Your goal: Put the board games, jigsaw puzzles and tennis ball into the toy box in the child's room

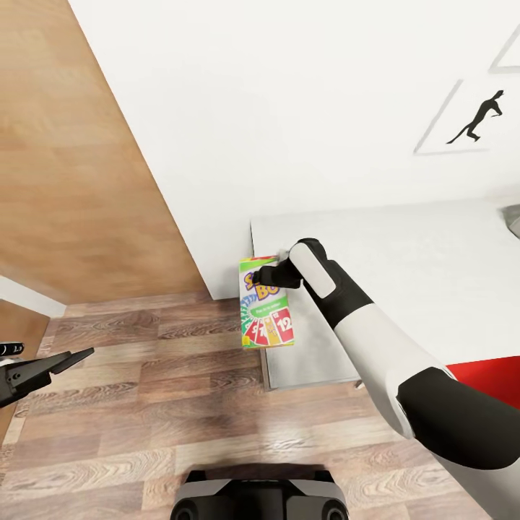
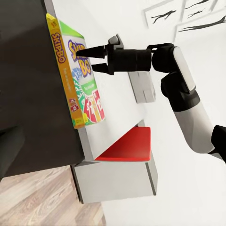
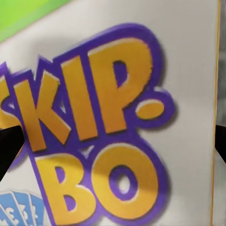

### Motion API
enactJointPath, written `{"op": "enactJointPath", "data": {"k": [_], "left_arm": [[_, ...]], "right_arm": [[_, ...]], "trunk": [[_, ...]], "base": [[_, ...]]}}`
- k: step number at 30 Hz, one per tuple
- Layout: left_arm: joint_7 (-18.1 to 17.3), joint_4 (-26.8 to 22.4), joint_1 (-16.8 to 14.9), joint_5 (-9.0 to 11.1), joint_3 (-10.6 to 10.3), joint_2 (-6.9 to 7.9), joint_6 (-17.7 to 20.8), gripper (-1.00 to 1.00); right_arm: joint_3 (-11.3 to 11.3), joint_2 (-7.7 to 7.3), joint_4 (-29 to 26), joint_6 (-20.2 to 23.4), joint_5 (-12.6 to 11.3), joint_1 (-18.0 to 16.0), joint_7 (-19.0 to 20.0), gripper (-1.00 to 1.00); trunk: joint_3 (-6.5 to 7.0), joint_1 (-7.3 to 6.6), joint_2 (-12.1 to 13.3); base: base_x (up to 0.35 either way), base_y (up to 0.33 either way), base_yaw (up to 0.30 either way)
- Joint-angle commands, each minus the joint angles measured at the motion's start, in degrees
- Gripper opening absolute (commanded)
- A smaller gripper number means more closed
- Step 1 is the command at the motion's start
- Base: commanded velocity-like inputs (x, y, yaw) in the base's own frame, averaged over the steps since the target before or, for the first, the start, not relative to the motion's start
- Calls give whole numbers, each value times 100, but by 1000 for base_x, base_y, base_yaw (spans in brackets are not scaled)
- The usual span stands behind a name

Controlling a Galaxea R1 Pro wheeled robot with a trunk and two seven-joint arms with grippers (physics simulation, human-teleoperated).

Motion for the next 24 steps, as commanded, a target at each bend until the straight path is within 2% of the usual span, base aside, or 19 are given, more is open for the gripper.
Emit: {"op": "enactJointPath", "data": {"k": [1,6,14,22,24], "left_arm": [[-23,-2,-2,-5,0,2,61,100],[-23,-2,-2,-5,0,3,61,100],[-23,-2,-2,-5,0,3,61,100],[-23,-2,-2,-5,0,3,61,100],[-23,-2,-2,-5,0,3,61,100]], "right_arm": [[13,-3,-2,22,-25,-5,-64,100],[13,-13,-7,15,-47,-7,-69,100],[13,-15,-15,14,100,-7,-77,100],[18,-30,-273,71,100,8,-92,100],[16,-31,-523,149,100,12,-95,100]], "trunk": [[-8,3,-9],[-5,3,-9],[51,3,-9],[124,3,-9],[142,3,-9]], "base": [[0,0,0],[0,0,0],[0,0,0],[0,0,0],[0,0,0]]}}
